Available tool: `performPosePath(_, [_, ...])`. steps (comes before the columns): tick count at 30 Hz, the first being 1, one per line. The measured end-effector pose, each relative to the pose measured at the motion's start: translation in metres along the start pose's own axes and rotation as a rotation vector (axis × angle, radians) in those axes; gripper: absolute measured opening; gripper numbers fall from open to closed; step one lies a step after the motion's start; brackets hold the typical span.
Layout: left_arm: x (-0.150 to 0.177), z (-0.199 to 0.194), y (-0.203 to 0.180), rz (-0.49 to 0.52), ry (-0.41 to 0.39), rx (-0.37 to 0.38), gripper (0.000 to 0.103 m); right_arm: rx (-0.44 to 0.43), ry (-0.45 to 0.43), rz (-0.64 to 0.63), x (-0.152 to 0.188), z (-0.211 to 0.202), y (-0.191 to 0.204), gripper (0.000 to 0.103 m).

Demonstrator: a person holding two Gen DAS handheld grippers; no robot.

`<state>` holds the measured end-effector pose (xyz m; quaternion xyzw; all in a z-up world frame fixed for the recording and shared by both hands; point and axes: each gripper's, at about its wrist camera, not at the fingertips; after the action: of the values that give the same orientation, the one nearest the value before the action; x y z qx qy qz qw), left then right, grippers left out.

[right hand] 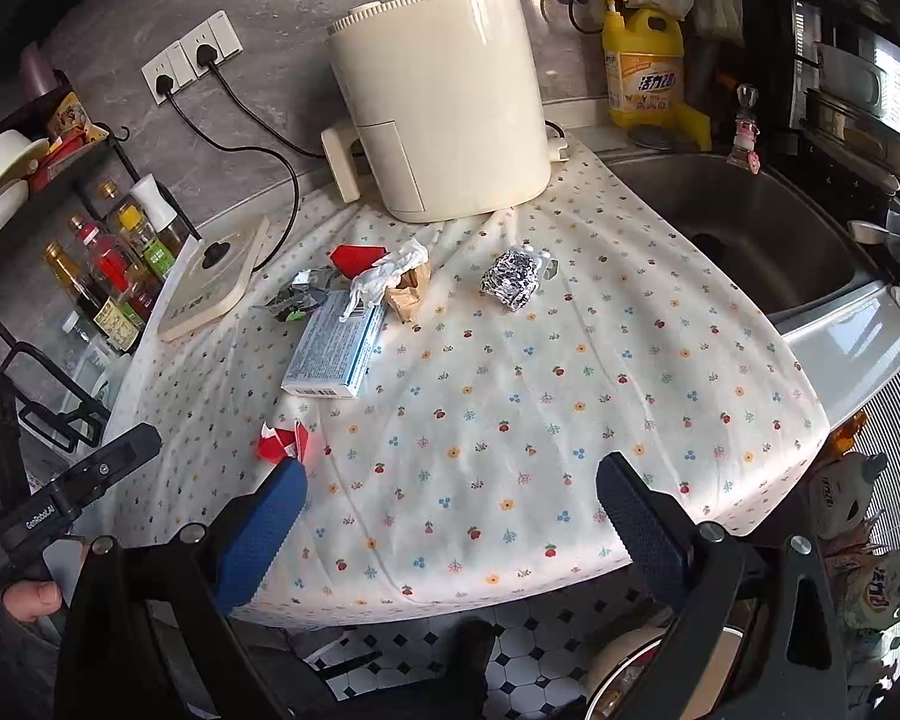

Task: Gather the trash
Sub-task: 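Grasp the red folded paper with the left tool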

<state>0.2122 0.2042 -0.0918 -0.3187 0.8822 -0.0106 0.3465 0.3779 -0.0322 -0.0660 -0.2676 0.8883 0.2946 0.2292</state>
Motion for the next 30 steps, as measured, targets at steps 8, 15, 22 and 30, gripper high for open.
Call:
performPosePath(8, [-0.001,0.051,-0.02,0.085,0.086,0.008,0.082,0.067,-0.001,0.067,-0.006,0.016,-0.013,0.092])
performPosePath(15, [0.007,0.078,-0.04,0.155,0.132,-0.007,0.08,0.094,0.013,0.079,-0.008,0.024,-0.016,0.092])
performPosePath(22, [0.007,0.093,-0.055,0.199,0.133,-0.038,0.072,0.114,0.016,0.093,-0.008,0.024,-0.021,0.092])
performPosePath(30, [0.004,0.087,-0.034,0.16,0.127,-0.066,0.031,0.087,0.029,0.07,-0.011,0.036,-0.013,0.092])
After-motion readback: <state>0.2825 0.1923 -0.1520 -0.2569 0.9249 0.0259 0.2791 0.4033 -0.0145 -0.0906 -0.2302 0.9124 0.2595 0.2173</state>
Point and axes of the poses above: each gripper's, at about its wrist camera, not at the fingertips, and z roughly the way its jaws point, y to its left, x to its underside, and after that the axes turned 12 degrees about -x, right-handed
